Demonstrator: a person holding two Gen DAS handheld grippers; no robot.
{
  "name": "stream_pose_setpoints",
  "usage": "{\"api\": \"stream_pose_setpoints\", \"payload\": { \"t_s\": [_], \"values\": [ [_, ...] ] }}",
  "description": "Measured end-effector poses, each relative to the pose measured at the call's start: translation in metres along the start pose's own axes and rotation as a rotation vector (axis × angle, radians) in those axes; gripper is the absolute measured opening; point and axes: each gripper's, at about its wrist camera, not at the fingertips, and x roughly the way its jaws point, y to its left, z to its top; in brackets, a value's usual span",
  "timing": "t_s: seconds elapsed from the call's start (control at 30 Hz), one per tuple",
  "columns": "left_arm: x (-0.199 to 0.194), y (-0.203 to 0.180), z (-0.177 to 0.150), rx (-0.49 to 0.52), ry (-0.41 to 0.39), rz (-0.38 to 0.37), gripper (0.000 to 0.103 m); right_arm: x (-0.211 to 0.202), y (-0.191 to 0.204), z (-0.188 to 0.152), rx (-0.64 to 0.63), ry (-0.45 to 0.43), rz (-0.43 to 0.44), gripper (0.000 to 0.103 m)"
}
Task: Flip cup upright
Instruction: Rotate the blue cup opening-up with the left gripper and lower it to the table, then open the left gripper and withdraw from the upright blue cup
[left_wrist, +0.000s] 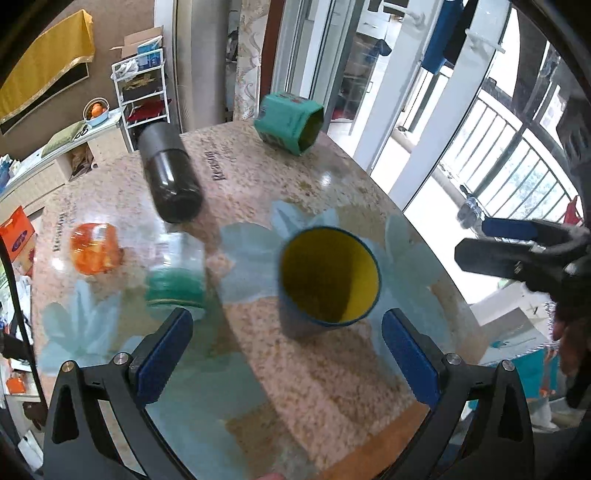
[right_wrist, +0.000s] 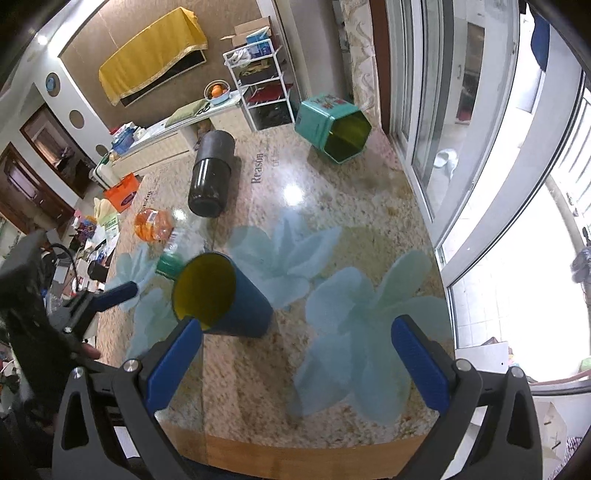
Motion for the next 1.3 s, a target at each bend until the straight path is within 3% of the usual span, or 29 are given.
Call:
{"api": "stream_pose_setpoints", "payload": {
  "t_s": [0.2,0.5,0.87,1.3],
  "values": [
    [-0.044,0.036,0.019,-0.027,-0.024,-0.028,0.103,-0.009,0.04,0.008,-0.011,-0.015,-0.032,0.103],
    [-0.072,0.071,0.03,-0.022,-0.025,-0.054,0.103,-0.024,0.093,0.019,-0.046,-0.062,-0.129,0.103],
    [-0.084,0.086,0.025,-0.031,-0.022,-0.058,0.103,-0.017,0.107,0.014,-0.033,-0.056,-0.144,0.103],
    [-0.078,0.072,0.03,-0.027,-0.025,-0.062,0.103,-0.024,0.102,0.016,-0.038,-0.056,-0.163,0.103]
  ]
}}
